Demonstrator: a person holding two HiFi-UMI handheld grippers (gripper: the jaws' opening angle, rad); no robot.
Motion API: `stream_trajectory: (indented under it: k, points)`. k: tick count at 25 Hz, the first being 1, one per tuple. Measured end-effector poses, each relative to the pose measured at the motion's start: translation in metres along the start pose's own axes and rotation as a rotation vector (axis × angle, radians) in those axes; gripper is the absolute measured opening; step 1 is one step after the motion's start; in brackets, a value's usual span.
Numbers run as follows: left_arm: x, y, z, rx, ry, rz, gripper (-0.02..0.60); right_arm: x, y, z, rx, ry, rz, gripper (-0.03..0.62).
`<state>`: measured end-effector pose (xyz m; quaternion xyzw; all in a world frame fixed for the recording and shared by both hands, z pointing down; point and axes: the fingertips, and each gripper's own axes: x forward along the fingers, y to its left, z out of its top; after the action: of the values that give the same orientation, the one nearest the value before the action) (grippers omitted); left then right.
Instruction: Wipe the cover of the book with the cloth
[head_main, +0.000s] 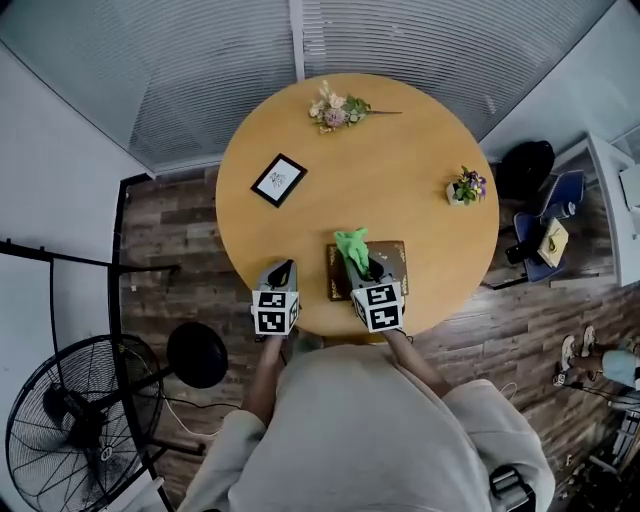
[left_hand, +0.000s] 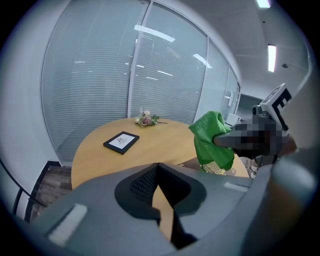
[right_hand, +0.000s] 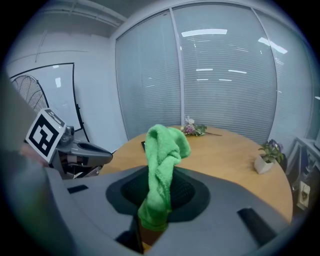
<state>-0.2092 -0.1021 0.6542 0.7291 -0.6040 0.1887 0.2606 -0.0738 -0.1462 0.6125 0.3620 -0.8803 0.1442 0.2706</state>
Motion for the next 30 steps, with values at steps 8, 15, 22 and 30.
stream_trajectory:
  k: [8, 15, 22, 30]
  points:
    - [-0.006, 0.023, -0.001, 0.013, -0.007, -0.028, 0.009, 0.02, 0.02, 0.0, -0.006, 0.047, -0.03, 0.098]
    - [-0.014, 0.044, -0.003, 0.011, -0.009, -0.023, 0.009, 0.045, 0.029, -0.01, -0.04, 0.109, -0.034, 0.098]
    - [-0.016, 0.051, -0.008, 0.005, -0.001, -0.023, 0.009, 0.065, 0.03, -0.036, -0.102, 0.229, -0.043, 0.098]
    - [-0.013, 0.05, -0.008, 0.007, 0.001, -0.029, 0.009, 0.082, 0.025, -0.061, -0.12, 0.317, -0.054, 0.098]
